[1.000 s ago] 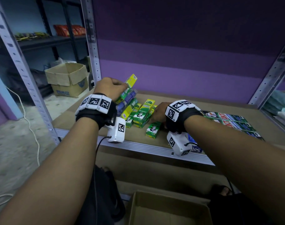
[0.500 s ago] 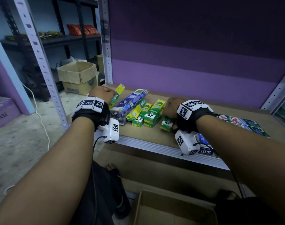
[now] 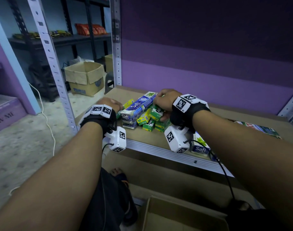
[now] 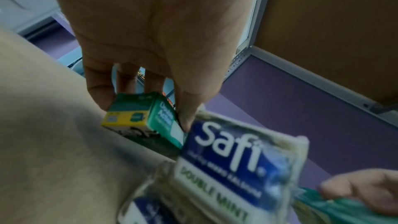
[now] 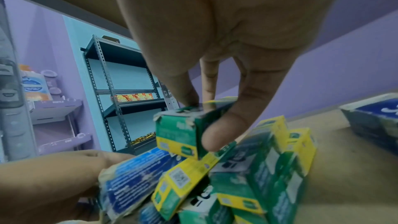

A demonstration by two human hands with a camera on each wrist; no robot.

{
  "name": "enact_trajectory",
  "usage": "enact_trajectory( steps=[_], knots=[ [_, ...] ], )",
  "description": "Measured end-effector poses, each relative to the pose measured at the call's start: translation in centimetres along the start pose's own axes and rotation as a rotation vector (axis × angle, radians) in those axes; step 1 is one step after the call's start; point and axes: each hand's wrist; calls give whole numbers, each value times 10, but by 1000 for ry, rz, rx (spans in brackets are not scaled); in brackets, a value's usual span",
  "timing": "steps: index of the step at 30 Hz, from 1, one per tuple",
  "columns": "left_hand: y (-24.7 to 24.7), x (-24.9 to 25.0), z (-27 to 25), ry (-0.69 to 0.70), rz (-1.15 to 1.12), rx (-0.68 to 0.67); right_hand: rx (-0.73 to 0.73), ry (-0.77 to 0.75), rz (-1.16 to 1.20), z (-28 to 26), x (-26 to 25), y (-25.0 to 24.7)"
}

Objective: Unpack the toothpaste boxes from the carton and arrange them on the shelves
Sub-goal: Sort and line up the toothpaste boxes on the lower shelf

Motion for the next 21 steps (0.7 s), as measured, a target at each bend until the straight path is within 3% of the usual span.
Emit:
enact_trajectory(
  steps=[6,12,18,21],
  knots=[
    [6,-6,2,-6,25,13,-38,-55,-88,5,-10,20],
    [7,-4,3,25,14,-19,22,55,-164,9,-18,27],
    [5,5,4,39,162,-67,25,-42,-343,11,-18,31],
    [7,9,3,38,131,0,19,-63,-331,10,-16,29]
  ],
)
Point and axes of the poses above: each hand's wrist, its own z-axis towards the middle knuckle, its own y-axis out of the palm, x = y × z, and after that the axes turned 1 degree about y, right-handed
